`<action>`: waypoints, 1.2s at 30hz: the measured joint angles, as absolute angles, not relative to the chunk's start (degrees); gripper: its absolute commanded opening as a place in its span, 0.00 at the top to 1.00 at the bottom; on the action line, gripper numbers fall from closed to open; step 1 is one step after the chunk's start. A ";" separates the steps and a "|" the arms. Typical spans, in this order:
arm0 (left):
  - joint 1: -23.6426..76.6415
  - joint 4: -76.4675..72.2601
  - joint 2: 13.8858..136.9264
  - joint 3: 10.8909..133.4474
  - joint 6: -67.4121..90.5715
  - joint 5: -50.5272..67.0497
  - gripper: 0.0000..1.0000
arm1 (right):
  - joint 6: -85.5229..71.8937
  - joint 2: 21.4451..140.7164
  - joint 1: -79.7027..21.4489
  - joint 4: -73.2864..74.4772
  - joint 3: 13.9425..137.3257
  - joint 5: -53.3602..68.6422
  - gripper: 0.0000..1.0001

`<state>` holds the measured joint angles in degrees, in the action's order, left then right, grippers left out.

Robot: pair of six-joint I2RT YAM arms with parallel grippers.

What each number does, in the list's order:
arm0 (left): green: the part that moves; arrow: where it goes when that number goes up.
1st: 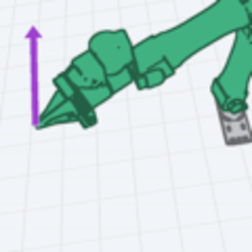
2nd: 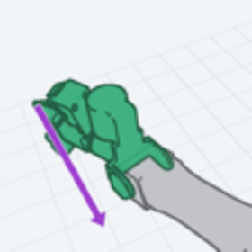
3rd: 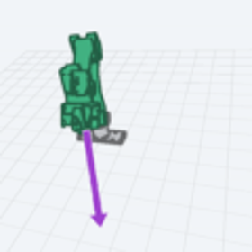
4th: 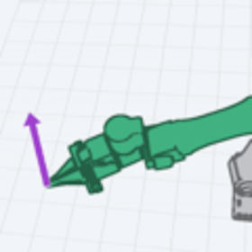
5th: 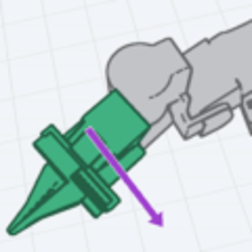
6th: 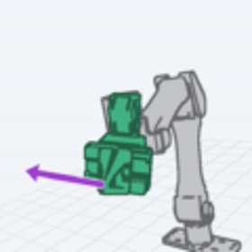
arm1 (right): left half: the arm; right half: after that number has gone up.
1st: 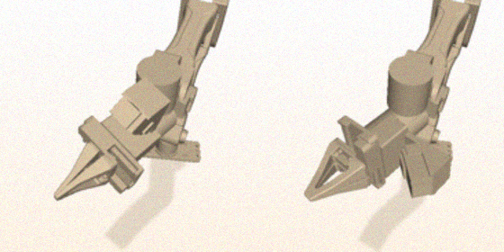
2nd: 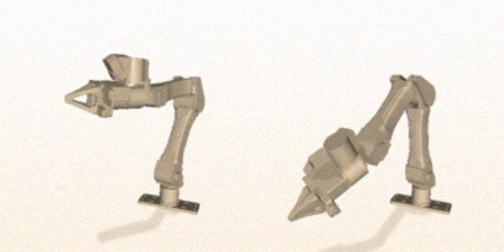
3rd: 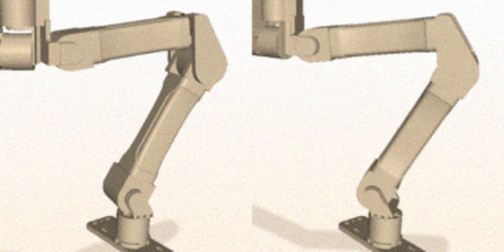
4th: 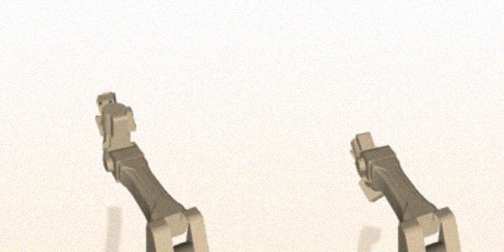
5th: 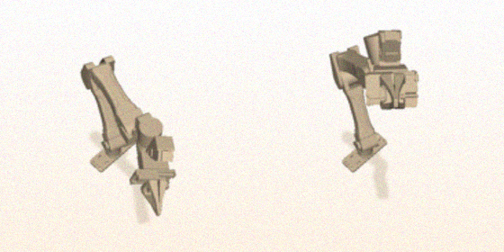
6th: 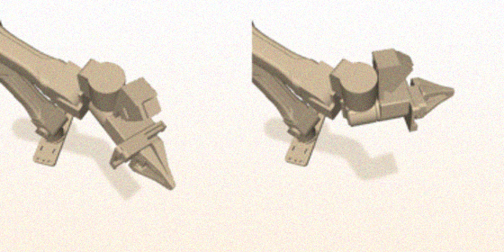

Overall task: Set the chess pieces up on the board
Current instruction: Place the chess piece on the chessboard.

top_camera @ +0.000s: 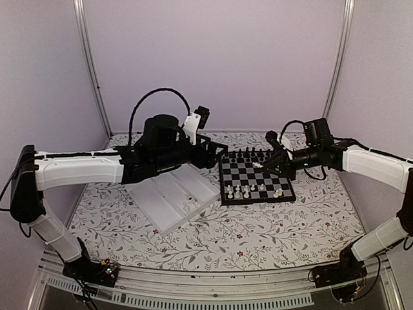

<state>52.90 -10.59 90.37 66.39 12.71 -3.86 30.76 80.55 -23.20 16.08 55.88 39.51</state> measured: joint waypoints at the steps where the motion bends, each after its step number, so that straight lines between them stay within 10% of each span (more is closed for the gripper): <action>1: 52.42 -11.46 91.39 66.50 15.11 -1.58 0.25 | 30.52 80.09 -23.22 16.29 55.88 40.80 0.89; 22: 50.68 -26.94 112.01 74.28 43.64 28.36 0.49 | 28.29 79.26 -23.22 18.87 55.86 48.47 0.87; 36: 50.98 -28.47 116.99 78.81 46.39 33.65 0.82 | 28.03 79.26 -23.22 18.81 55.81 48.51 0.86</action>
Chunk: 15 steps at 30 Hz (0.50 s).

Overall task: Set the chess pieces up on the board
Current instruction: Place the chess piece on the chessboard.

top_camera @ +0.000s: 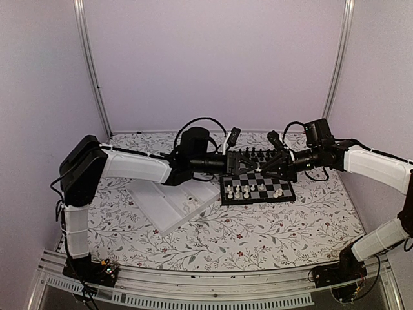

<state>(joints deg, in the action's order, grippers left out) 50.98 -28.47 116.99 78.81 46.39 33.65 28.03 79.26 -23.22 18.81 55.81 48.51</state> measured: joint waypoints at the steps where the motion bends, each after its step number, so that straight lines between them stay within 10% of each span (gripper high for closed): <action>1: 51.00 -28.47 117.16 79.02 46.35 33.93 0.85 | 28.03 79.26 -23.22 18.83 55.79 48.47 0.86; 15: 51.66 -15.35 120.03 90.28 34.70 29.71 0.94 | 27.86 78.24 -17.19 19.88 55.55 47.72 0.55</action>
<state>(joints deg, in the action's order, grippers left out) 51.66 -15.35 120.03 90.28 34.70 29.71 27.86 78.24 -17.19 19.88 55.55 47.72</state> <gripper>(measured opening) 0.094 0.438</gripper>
